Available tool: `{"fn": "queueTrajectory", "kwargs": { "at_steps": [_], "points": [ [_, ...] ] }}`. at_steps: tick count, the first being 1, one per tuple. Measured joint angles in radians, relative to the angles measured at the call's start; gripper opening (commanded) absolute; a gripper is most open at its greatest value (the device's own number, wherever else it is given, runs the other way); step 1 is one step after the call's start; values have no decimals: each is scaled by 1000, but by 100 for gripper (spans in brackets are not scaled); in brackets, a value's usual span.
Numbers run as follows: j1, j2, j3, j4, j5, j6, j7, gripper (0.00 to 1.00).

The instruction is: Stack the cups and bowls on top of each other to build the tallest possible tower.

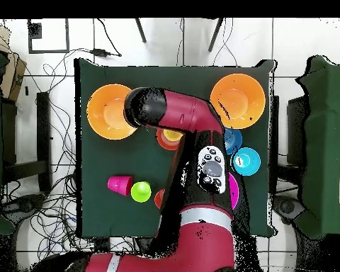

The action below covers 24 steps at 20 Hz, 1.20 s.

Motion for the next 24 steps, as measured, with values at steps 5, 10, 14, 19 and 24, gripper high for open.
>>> {"fn": "queueTrajectory", "kwargs": {
  "at_steps": [5,10,14,19,24],
  "points": [
    [1,2,0,-45,0,71,0,100],
    [3,2,0,-77,0,110,0,100],
    [3,3,0,-90,0,117,0,100],
    [7,5,0,-109,0,117,0,100],
    [14,12,0,-123,0,117,0,100]
  ]
}}
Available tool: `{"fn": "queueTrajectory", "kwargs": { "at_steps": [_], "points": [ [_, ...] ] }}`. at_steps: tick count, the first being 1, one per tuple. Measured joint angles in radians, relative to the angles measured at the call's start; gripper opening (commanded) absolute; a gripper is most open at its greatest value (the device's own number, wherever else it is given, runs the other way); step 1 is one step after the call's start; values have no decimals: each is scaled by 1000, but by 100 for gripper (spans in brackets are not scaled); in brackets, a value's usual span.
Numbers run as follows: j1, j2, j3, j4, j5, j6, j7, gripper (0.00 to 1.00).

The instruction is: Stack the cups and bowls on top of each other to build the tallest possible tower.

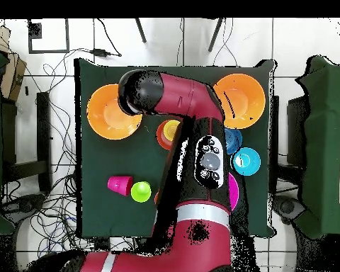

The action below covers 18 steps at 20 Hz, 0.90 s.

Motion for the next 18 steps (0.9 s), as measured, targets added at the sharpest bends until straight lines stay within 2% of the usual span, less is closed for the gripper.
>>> {"fn": "queueTrajectory", "kwargs": {
  "at_steps": [18],
  "points": [
    [11,48,-1,-10,0,0,0,100]
  ]
}}
